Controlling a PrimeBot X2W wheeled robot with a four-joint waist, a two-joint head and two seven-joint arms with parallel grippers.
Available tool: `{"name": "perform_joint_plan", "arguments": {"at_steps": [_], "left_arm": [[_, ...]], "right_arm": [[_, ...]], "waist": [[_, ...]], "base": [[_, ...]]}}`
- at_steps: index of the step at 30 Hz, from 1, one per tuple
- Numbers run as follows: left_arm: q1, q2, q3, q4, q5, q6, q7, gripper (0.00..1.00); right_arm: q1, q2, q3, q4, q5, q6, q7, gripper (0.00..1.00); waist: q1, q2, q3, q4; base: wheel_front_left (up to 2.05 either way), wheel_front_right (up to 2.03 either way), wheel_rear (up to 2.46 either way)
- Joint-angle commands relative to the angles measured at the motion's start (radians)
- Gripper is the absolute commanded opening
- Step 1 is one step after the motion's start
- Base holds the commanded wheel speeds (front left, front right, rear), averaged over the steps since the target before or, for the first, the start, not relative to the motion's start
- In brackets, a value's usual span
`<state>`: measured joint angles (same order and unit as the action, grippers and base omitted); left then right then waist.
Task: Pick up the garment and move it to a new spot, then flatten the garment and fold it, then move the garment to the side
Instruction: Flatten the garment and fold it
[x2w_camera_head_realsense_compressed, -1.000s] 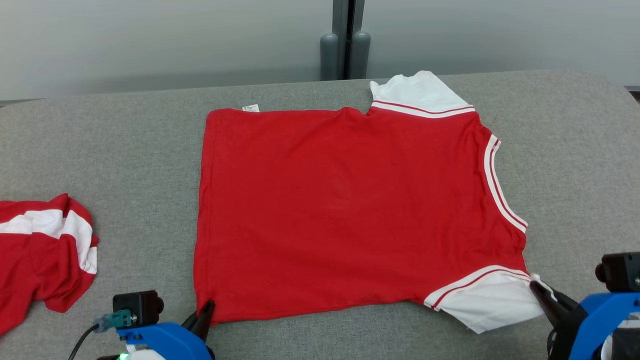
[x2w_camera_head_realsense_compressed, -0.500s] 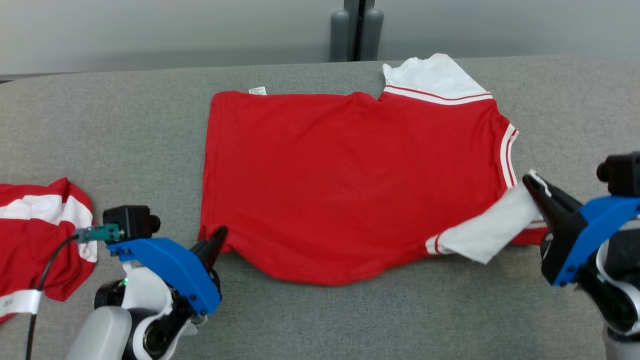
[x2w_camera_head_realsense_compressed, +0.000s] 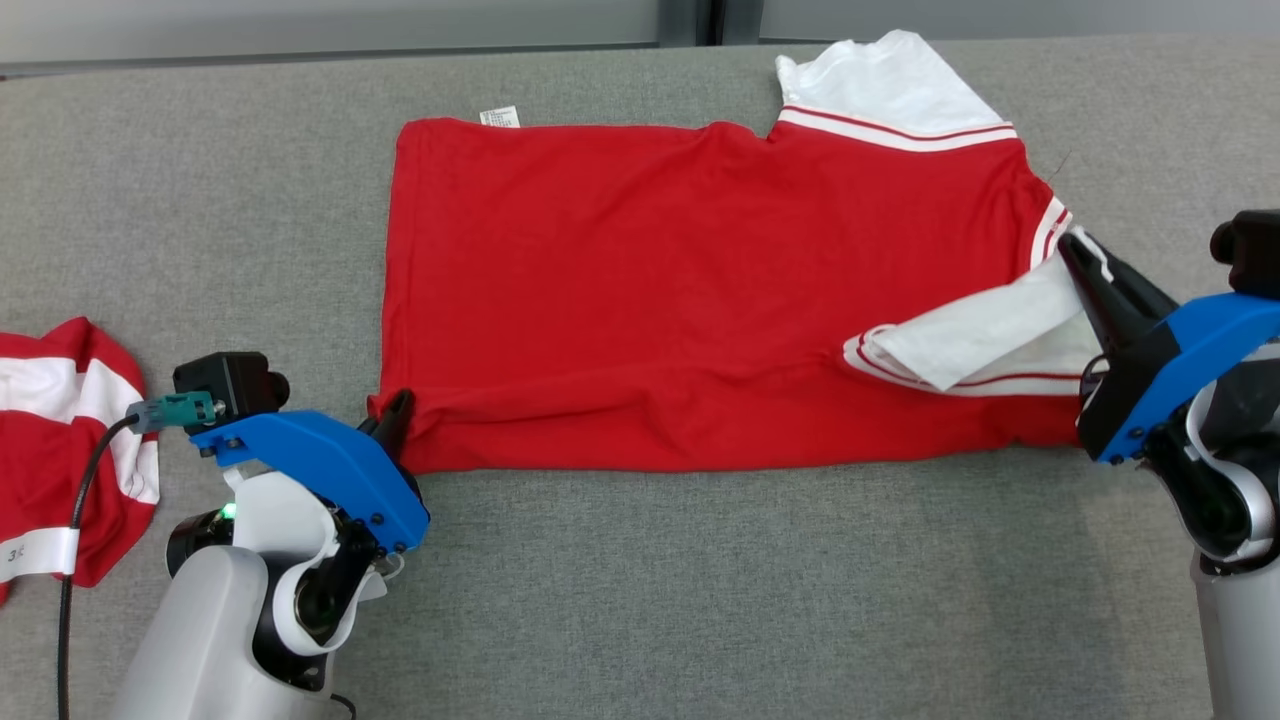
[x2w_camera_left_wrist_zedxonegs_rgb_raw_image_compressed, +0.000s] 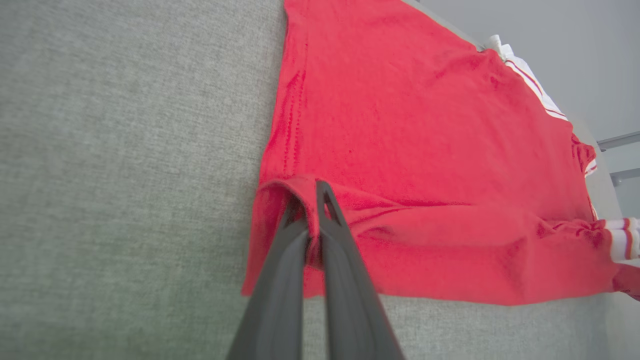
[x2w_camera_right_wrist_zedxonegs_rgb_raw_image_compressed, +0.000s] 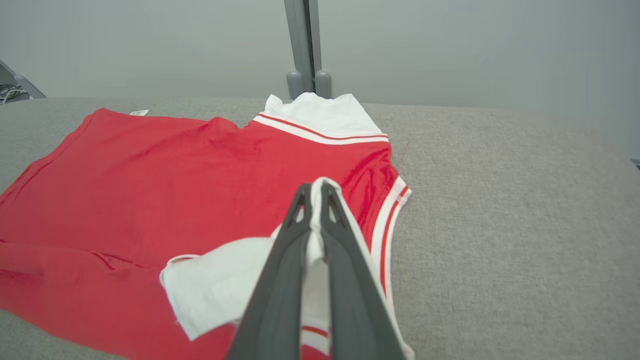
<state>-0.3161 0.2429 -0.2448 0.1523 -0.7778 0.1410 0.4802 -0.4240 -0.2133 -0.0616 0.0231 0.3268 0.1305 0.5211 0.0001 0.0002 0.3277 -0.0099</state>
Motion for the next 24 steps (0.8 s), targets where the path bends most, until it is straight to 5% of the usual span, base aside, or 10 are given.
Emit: {"name": "perform_joint_plan", "arguments": {"at_steps": [1, 9, 10, 11, 12, 13, 24], "left_arm": [[-0.023, -0.001, -0.004, 0.008, 0.010, 0.003, -0.009, 0.00], [-0.056, -0.020, -0.016, 0.062, 0.016, -0.010, -0.035, 0.00], [-0.061, -0.025, -0.014, 0.065, 0.012, -0.012, -0.040, 0.15], [-0.065, -0.028, -0.012, 0.068, 0.010, -0.014, -0.046, 0.58], [-0.066, -0.030, -0.012, 0.074, 0.009, -0.016, -0.050, 0.91], [-0.067, -0.033, -0.013, 0.081, 0.009, -0.016, -0.052, 1.00], [-0.009, 0.014, -0.027, 0.060, 0.104, 0.003, -0.168, 1.00]], "right_arm": [[-0.024, -0.009, 0.002, 0.007, -0.008, 0.000, -0.019, 0.00], [-0.080, -0.021, 0.022, 0.087, -0.030, 0.000, -0.130, 0.00], [-0.087, -0.019, 0.021, 0.098, -0.032, 0.000, -0.141, 0.00], [-0.094, -0.021, 0.026, 0.107, -0.031, 0.000, -0.157, 0.96], [-0.103, -0.019, 0.022, 0.114, -0.032, 0.000, -0.183, 1.00], [-0.108, -0.014, 0.021, 0.127, -0.029, 0.000, -0.203, 1.00], [-0.046, 0.019, 0.018, 0.213, -0.001, 0.000, -0.264, 1.00]], "waist": [[-0.0001, -0.0002, 0.006, 0.004], [-0.0001, -0.0002, 0.024, 0.015], [-0.0001, -0.0002, 0.024, 0.016], [-0.0001, -0.0002, 0.024, 0.018], [-0.0001, -0.0002, 0.024, 0.020], [-0.0001, -0.0002, 0.023, 0.022], [-0.0001, -0.0002, -0.038, 0.030]], "base": [[0.00, 0.00, 0.00], [0.00, 0.00, 0.00], [0.00, 0.00, 0.00], [0.00, 0.00, 0.00], [0.00, 0.00, 0.00], [0.00, 0.00, 0.00], [0.00, 0.00, 0.00]]}}
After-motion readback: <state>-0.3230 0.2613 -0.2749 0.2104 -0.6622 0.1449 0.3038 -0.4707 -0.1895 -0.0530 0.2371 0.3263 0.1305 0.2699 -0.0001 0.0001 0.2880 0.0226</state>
